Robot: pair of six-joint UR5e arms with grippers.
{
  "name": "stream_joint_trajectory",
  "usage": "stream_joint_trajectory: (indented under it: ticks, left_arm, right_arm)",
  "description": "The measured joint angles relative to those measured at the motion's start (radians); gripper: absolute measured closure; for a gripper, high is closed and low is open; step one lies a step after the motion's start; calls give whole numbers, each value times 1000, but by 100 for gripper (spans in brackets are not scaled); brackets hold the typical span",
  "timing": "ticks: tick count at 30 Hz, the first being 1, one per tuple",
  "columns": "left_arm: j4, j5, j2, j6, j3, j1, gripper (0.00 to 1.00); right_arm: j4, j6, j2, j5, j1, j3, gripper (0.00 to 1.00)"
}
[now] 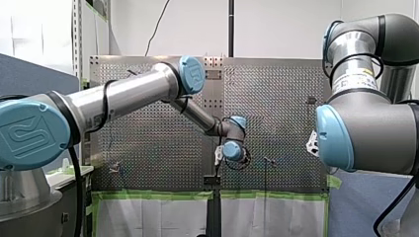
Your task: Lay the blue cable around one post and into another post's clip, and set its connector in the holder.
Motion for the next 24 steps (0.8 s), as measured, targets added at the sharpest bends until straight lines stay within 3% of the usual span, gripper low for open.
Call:
stream_joint_trajectory:
  ticks: [9, 16, 24]
  left_arm:
    - [10, -10, 73, 55, -70, -8, 0]
    - [-38, -5, 134, 106, -131, -34, 0]
    - [-80, 45, 198, 111, -204, -72, 0]
  right_arm:
    - [6, -1, 1, 0, 11, 0, 100]
    - [12, -2, 2, 0, 20, 0, 100]
    - [16, -1, 5, -1, 27, 0, 100]
